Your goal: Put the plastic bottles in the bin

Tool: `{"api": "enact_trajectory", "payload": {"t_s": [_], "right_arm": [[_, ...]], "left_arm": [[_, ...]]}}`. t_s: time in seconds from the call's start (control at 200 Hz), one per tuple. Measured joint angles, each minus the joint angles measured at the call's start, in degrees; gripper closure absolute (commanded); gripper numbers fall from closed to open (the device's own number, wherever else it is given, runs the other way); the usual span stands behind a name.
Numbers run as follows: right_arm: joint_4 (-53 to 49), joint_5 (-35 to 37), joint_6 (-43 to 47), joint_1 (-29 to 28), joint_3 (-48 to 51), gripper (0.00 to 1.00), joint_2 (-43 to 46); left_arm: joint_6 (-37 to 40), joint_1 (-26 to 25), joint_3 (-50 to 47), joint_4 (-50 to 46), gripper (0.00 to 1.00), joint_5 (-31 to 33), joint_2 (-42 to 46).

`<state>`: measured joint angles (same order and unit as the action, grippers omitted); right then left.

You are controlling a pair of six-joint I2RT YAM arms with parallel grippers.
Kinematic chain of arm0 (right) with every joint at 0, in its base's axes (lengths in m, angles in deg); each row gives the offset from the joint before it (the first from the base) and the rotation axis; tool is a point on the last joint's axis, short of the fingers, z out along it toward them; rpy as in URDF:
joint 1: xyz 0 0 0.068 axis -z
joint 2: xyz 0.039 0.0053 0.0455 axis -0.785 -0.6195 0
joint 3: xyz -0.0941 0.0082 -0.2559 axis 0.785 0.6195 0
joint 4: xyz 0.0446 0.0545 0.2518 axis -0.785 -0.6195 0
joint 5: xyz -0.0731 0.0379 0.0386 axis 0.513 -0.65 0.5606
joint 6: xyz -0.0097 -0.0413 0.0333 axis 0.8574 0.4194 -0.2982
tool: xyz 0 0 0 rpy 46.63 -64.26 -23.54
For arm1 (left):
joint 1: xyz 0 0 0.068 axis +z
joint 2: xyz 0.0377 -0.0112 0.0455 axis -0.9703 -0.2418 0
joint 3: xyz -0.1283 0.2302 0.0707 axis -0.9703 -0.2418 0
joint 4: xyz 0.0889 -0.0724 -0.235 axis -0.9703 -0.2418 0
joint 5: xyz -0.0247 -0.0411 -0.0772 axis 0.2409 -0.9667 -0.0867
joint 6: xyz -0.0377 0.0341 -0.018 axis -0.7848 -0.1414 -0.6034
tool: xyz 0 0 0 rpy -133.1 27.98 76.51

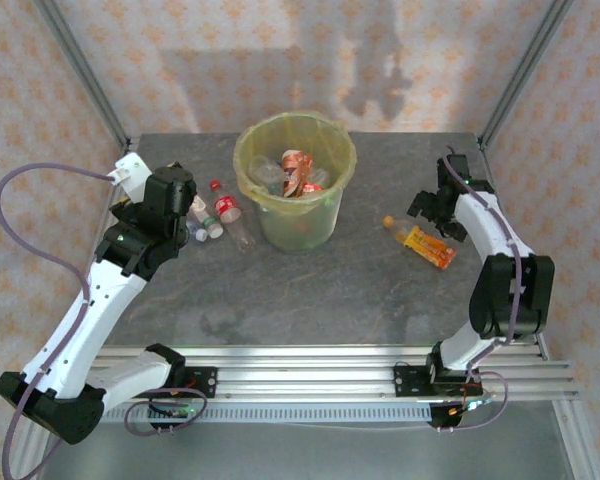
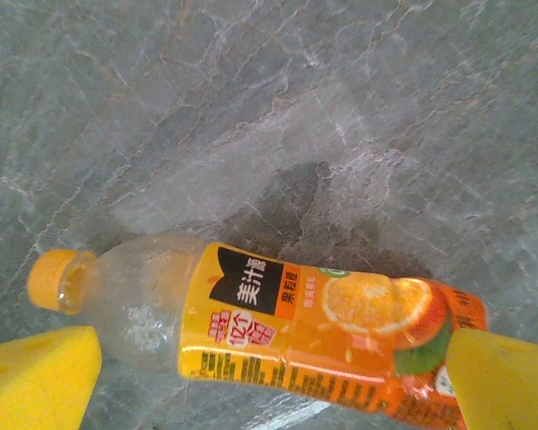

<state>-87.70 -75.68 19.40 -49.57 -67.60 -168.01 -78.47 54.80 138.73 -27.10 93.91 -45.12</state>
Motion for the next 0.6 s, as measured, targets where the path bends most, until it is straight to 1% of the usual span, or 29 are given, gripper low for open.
{"api": "enact_trajectory", "payload": {"t_s": [0.205,0.601], "right_arm": [[1.22,-2.27,1.75,1.40,-0.55,0.01,-4.37],[2.71,-7.06,2.97,2.03,-0.72,0.01,-7.30]], "left_arm": [[0.00,0.00,0.00,0.00,0.00,0.00,0.00],[0.04,0.28,0.00,0.00,0.00,-0.04,-0.63]]}}
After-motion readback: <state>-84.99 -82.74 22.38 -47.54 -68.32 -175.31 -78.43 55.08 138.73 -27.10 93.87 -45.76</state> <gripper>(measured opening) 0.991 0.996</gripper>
